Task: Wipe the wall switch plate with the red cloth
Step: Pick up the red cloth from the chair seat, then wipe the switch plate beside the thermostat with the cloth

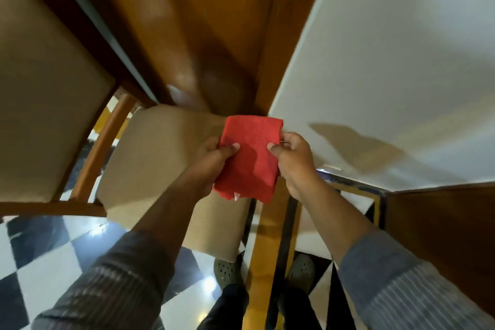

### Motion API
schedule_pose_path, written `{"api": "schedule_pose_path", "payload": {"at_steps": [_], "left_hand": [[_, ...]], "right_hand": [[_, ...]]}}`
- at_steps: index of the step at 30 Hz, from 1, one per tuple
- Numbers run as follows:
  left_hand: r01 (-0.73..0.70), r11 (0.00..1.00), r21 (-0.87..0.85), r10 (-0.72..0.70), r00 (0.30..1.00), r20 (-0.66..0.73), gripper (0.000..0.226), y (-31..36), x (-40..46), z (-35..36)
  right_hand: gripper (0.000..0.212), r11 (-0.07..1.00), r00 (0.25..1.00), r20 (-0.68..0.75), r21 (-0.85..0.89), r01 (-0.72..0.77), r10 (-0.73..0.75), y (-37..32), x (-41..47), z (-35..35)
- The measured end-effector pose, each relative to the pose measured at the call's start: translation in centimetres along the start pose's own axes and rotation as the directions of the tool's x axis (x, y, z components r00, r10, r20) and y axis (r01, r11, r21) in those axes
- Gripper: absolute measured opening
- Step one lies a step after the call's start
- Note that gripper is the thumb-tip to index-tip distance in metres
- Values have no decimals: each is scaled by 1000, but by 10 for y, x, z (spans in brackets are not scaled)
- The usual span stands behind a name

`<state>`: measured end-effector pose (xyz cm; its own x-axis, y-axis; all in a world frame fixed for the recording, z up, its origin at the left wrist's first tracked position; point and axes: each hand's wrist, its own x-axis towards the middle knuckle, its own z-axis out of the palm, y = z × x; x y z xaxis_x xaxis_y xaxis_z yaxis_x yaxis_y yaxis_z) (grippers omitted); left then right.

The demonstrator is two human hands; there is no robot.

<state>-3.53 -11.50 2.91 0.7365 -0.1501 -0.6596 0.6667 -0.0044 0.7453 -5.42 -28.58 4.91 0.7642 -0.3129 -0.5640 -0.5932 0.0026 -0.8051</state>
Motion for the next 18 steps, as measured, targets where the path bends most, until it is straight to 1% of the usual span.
{"api": "schedule_pose_path", "payload": {"at_steps": [2,3,5,7,8,9,11,13,17,18], "left_hand": [[-55,998,13,54,998,32,25,23,-18,32],[-85,996,12,85,995,52,26,33,-27,46],[-146,989,35,143,987,80,19,58,-48,75],[-213,974,74,205,973,105,11,79,-64,101],[-223,972,80,215,972,96,9,81,-70,104],[-280,957,78,270,955,119,8,99,-86,130],[-324,944,60,314,941,127,8,114,-94,144],[-395,918,37,384,908,167,9,140,-114,177],[-524,852,7,509,831,223,13,189,-157,239],[-558,830,-9,544,804,238,14,203,-172,257]], "right_hand": [[16,998,998,-31,35,50,-49,-22,-17,-37],[16,997,997,-48,50,64,-61,-32,-26,-52],[19,990,991,-80,85,110,-103,-57,-46,-86],[18,980,979,-110,80,180,-171,-78,-61,-114],[17,978,975,-116,70,197,-188,-80,-64,-118],[18,964,960,-150,89,252,-237,-99,-83,-148],[19,949,944,-160,82,305,-290,-115,-91,-162],[23,915,907,-204,92,392,-368,-138,-110,-195],[22,824,803,-308,92,559,-511,-183,-143,-258],[23,791,766,-336,91,605,-548,-196,-153,-277]]}}
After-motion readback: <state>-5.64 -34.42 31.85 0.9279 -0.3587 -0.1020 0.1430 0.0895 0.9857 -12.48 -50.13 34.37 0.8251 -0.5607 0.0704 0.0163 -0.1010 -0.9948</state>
